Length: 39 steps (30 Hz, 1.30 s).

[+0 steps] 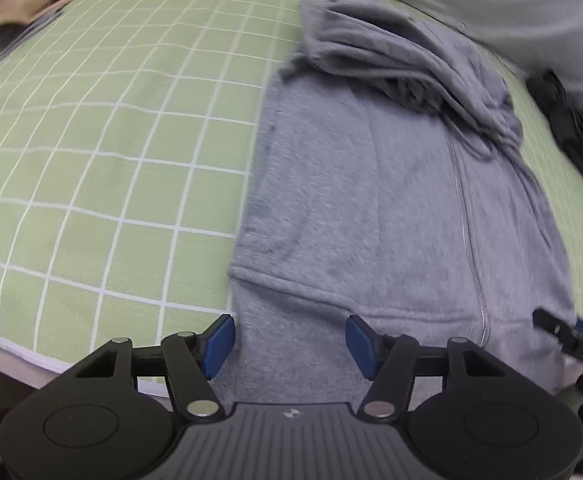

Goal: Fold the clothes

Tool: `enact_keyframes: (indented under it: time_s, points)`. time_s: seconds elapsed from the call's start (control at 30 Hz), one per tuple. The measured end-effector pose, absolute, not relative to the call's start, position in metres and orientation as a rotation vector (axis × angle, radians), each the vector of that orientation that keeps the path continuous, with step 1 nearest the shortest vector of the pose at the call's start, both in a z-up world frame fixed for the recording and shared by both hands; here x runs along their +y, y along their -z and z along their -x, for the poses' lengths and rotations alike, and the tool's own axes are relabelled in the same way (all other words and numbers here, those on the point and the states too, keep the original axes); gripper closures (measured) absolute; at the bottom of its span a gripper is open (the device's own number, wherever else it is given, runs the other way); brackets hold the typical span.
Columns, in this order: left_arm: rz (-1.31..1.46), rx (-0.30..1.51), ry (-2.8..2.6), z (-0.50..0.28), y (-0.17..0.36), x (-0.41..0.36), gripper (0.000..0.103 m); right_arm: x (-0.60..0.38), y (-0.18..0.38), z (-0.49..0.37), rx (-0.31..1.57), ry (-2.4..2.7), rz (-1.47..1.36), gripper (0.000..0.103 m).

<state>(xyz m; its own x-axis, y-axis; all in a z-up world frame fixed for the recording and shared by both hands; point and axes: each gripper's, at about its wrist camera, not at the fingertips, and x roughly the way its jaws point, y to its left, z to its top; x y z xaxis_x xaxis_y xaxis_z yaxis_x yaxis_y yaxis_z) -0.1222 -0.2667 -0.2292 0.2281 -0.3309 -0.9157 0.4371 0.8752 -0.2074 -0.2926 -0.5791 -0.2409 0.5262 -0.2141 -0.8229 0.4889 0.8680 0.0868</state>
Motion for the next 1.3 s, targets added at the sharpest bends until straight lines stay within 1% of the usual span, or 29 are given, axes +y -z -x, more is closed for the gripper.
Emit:
enact_keyframes:
  time_s: [0.03, 0.07, 0.1, 0.17, 0.2, 0.23, 0.27, 0.33, 0.43, 0.5, 0.7, 0.83, 1.03, 1.2, 1.3]
  points:
    - [-0.109, 1.222, 0.53, 0.124, 0.229, -0.267, 0.082, -0.578, 0.24, 0.291, 0.928, 0.411, -0.324, 0.001]
    - [-0.11, 1.218, 0.522, 0.124, 0.23, -0.266, 0.085, -0.575, 0.239, 0.289, 0.93, 0.395, -0.31, 0.005]
    - [-0.111, 1.214, 0.514, 0.125, 0.23, -0.266, 0.086, -0.572, 0.238, 0.287, 0.931, 0.379, -0.293, 0.008]
    - [-0.073, 1.218, 0.505, 0.124, 0.231, -0.262, 0.09, -0.566, 0.235, 0.284, 0.929, 0.342, -0.263, 0.027]
    - [-0.057, 1.219, 0.501, 0.124, 0.231, -0.261, 0.092, -0.564, 0.233, 0.284, 0.926, 0.321, -0.258, 0.031]
    - [-0.049, 1.218, 0.499, 0.125, 0.231, -0.261, 0.093, -0.562, 0.232, 0.283, 0.922, 0.3, -0.256, 0.043]
    - [-0.041, 1.217, 0.498, 0.125, 0.23, -0.261, 0.093, -0.562, 0.23, 0.283, 0.92, 0.279, -0.266, 0.057]
    - [-0.036, 1.204, 0.501, 0.126, 0.226, -0.263, 0.094, -0.561, 0.228, 0.283, 0.916, 0.236, -0.29, 0.072]
    - [0.042, 1.161, 0.531, 0.123, 0.209, -0.267, 0.095, -0.564, 0.222, 0.281, 0.904, 0.234, -0.286, 0.083]
    - [0.091, 1.121, 0.562, 0.118, 0.192, -0.273, 0.095, -0.57, 0.215, 0.277, 0.878, 0.236, -0.313, 0.084]
    - [0.109, 0.989, 0.613, 0.098, 0.149, -0.304, 0.096, -0.597, 0.189, 0.252, 0.762, 0.235, -0.422, 0.085]
    - [0.121, 0.942, 0.603, 0.073, 0.136, -0.317, 0.096, -0.615, 0.172, 0.236, 0.683, 0.234, -0.493, 0.085]
    - [0.257, 0.889, 0.563, 0.026, 0.116, -0.313, 0.096, -0.644, 0.148, 0.21, 0.564, 0.232, -0.609, 0.086]
    - [0.319, 0.826, 0.545, -0.017, 0.096, -0.318, 0.096, -0.682, 0.142, 0.183, 0.483, 0.236, -0.772, 0.086]
    - [0.33, 0.819, 0.533, -0.046, 0.096, -0.328, 0.096, -0.704, 0.148, 0.157, 0.468, 0.246, -0.827, 0.086]
